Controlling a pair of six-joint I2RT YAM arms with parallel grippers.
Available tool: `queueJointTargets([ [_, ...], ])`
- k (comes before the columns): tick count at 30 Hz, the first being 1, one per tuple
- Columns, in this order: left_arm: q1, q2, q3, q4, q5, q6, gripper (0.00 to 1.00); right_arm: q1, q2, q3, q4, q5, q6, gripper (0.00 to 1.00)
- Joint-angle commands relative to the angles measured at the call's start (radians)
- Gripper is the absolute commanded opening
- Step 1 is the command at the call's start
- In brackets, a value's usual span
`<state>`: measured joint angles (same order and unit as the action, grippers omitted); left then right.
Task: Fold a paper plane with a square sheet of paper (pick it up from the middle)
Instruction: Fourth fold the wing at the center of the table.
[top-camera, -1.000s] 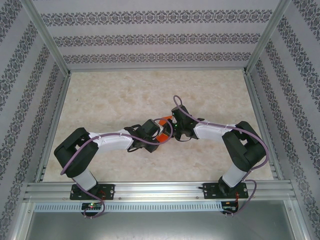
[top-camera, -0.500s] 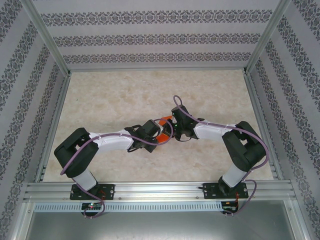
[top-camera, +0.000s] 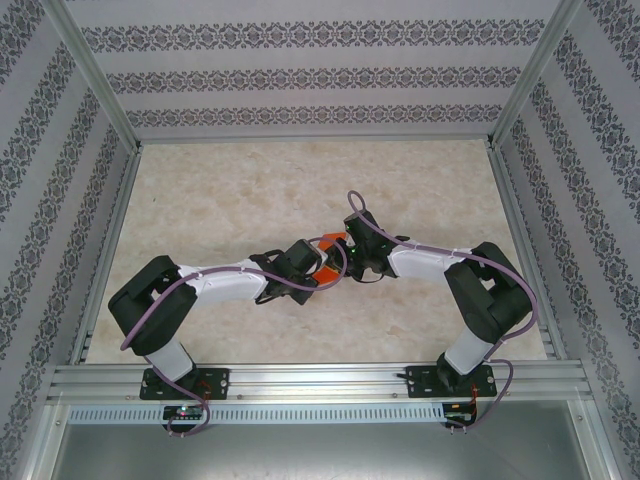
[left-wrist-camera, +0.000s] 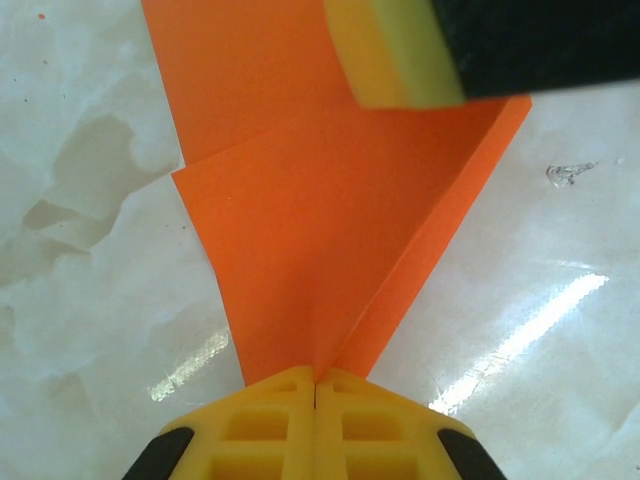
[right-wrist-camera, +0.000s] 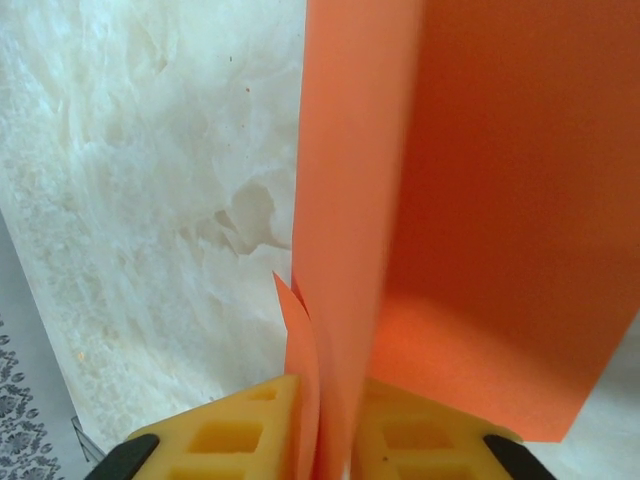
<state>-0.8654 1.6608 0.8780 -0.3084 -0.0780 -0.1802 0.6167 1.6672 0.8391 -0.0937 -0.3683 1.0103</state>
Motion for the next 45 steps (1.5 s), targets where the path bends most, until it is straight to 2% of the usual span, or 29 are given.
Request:
queueJointTargets([
  [1,-0.009,0.002,0.031,-0.011,0.007,0.005,0.04,-0.012,-0.038,0.025,-0.019,0.019,-0.043,0.23],
  [5,0.019,-0.001,0.022,0.018,0.099,-0.028,0.03,-0.034,-0.113,0.002,-0.058,0.061,-0.067,0.39],
  [9,0.064,-0.001,0.011,0.063,0.220,-0.062,0.03,-0.066,-0.220,-0.057,-0.042,0.086,-0.072,0.47],
  [16,0.122,0.012,-0.019,0.120,0.346,-0.101,0.03,-0.098,-0.320,-0.118,-0.004,0.049,-0.101,0.51],
  [19,0.142,0.027,-0.027,0.146,0.410,-0.118,0.04,-0.097,-0.307,-0.126,0.035,0.004,-0.107,0.46],
  [22,0.161,0.043,-0.034,0.176,0.464,-0.139,0.04,-0.088,-0.273,-0.121,0.068,-0.032,-0.108,0.36],
  [29,0.221,0.074,-0.051,0.233,0.574,-0.190,0.04,-0.040,-0.158,-0.061,0.099,-0.047,-0.107,0.21],
  [45,0.287,0.115,-0.054,0.270,0.694,-0.230,0.05,-0.013,0.026,0.025,0.167,-0.075,-0.083,0.16],
])
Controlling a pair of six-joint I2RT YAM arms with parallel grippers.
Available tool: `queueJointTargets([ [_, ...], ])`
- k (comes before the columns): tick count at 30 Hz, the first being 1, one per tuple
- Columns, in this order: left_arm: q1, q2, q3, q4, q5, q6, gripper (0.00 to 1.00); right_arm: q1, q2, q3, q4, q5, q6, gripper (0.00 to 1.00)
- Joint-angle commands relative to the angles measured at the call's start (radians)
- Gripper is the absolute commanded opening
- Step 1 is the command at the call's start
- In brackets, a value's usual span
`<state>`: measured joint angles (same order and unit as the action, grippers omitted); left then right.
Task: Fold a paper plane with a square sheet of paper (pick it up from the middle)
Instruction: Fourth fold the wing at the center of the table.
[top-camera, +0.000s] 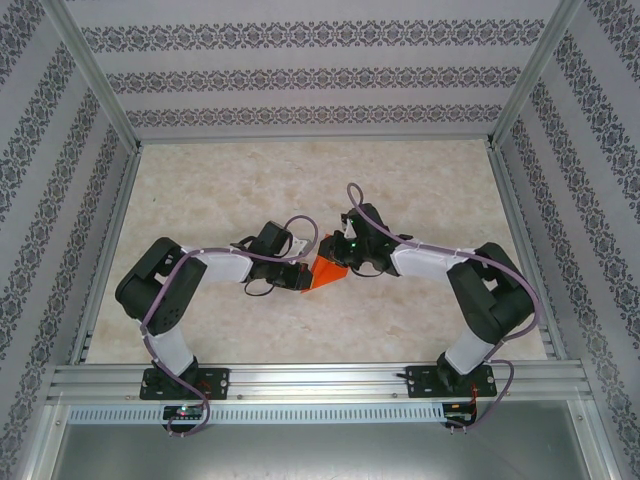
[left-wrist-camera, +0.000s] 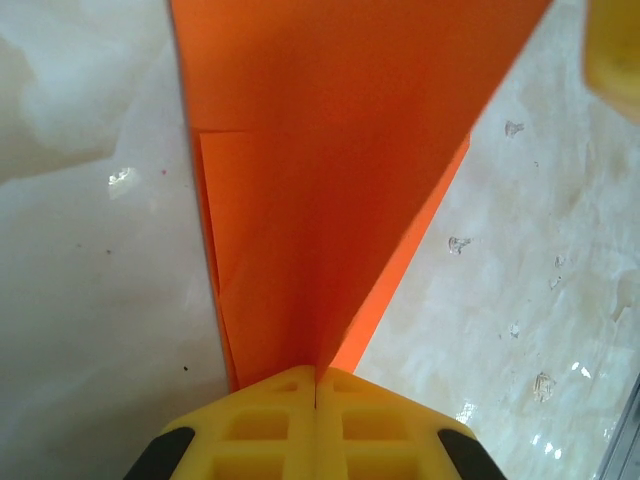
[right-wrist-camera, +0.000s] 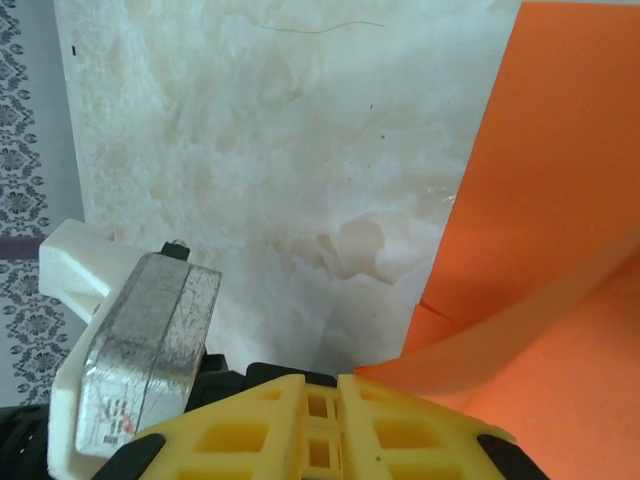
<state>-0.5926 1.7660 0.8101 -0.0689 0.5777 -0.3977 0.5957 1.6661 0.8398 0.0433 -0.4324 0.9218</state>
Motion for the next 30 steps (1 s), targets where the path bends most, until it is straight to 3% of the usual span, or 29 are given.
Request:
queueJointTargets([
  [1,0.017,0.011,0.015,0.028,0.040,-0.012,0.05,0.009,0.034,0.028,0.030,-0.007,0.008,0.15],
  [7,0.020,-0.002,0.016,0.021,0.036,-0.013,0.09,-0.002,0.058,0.028,0.030,0.007,0.003,0.15],
  [15,0.020,-0.032,0.029,-0.031,-0.020,0.019,0.29,-0.011,0.067,0.028,0.018,0.018,0.001,0.15],
  [30,0.019,-0.102,0.038,-0.069,-0.048,0.062,0.34,-0.018,0.060,0.034,0.010,0.024,0.004,0.15],
])
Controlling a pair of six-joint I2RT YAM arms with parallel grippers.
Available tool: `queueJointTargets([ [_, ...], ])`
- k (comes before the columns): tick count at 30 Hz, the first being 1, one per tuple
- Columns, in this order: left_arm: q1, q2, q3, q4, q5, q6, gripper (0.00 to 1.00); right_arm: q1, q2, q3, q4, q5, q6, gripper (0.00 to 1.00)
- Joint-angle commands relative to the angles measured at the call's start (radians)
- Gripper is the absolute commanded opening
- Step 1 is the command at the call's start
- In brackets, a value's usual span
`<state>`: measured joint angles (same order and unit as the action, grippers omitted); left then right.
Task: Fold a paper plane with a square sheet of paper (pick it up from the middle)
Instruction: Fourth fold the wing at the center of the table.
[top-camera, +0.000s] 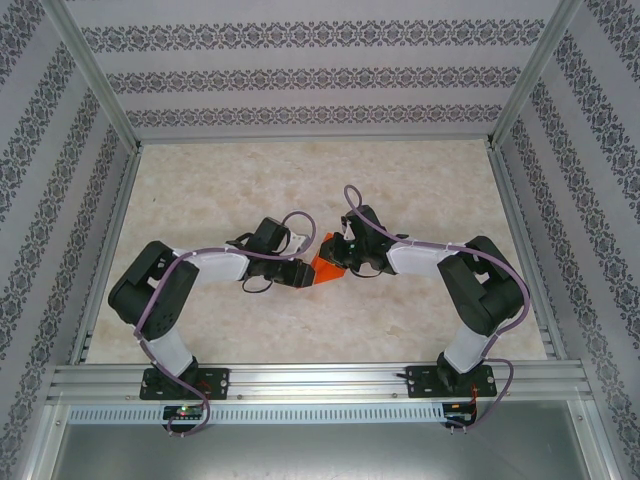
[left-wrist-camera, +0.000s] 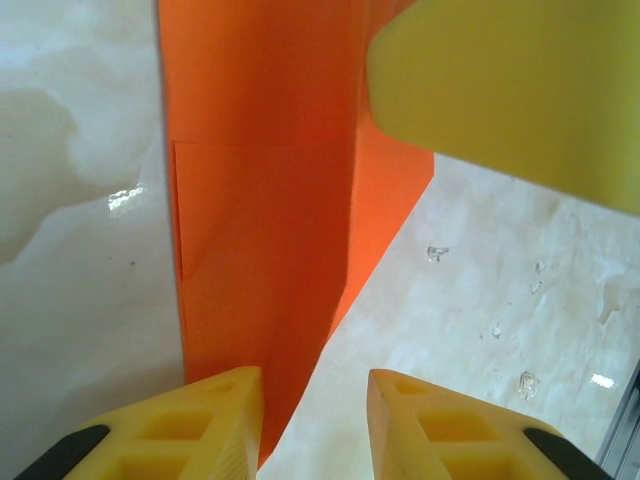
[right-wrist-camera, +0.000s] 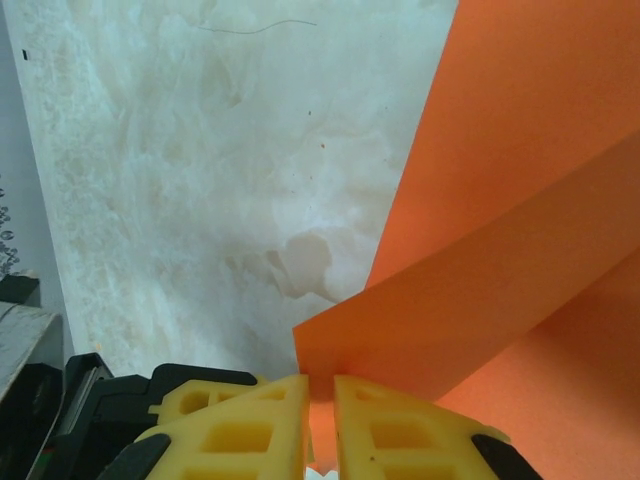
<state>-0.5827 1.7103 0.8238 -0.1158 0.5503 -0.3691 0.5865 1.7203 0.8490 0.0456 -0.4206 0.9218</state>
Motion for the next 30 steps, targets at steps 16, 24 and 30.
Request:
queueJointTargets([
  [16,-0.057,-0.020,0.060,-0.124,-0.141,0.129,0.37,-0.009,0.007,0.025,0.010,0.013,0.008,0.15],
  [24,-0.090,-0.005,0.079,-0.154,-0.212,0.159,0.37,-0.008,0.005,0.026,0.011,0.014,0.008,0.15],
  [30,-0.109,0.003,0.083,-0.167,-0.249,0.174,0.37,-0.009,0.005,0.028,0.007,0.012,0.006,0.15],
])
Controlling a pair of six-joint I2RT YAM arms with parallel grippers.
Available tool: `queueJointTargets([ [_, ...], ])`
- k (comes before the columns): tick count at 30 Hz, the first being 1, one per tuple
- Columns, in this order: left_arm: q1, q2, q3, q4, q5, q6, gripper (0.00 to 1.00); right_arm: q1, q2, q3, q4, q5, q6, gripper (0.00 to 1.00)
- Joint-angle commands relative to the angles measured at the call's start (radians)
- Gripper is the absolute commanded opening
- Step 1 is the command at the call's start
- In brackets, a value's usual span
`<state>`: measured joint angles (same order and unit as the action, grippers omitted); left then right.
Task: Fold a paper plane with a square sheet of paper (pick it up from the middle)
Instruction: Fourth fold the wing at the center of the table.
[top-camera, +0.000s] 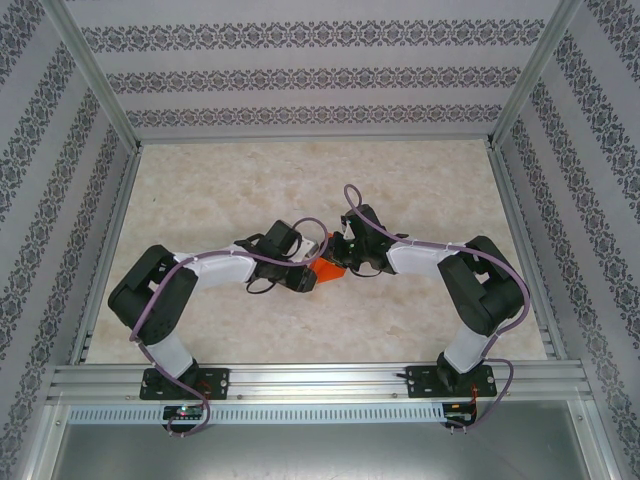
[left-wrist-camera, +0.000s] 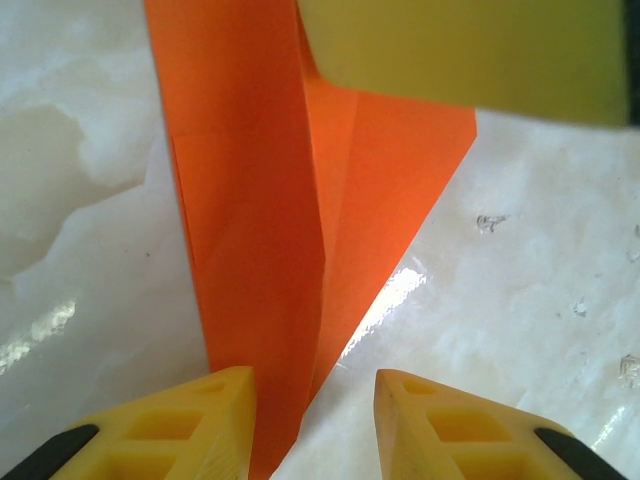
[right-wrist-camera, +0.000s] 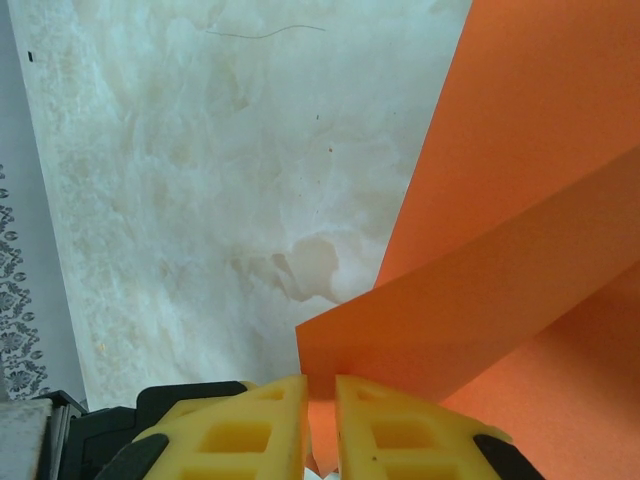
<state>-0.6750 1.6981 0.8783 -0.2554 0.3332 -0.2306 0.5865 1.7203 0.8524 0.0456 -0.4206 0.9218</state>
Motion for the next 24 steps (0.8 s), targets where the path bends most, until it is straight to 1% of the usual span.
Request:
queueJointTargets([
  [1,-0.021,0.017,0.030,-0.027,-0.038,0.036,0.37,-0.008,0.004,0.024,0.006,0.012,0.006,0.15],
  [14,-0.052,0.024,0.039,-0.046,-0.107,0.053,0.29,-0.010,0.005,0.025,0.007,0.011,0.003,0.15],
  [22,-0.063,0.020,0.044,-0.048,-0.148,0.059,0.28,-0.010,0.004,0.023,0.005,0.009,0.003,0.16],
  [24,-0.066,0.021,0.047,-0.051,-0.152,0.060,0.26,-0.011,0.006,0.025,0.005,0.009,0.002,0.16],
])
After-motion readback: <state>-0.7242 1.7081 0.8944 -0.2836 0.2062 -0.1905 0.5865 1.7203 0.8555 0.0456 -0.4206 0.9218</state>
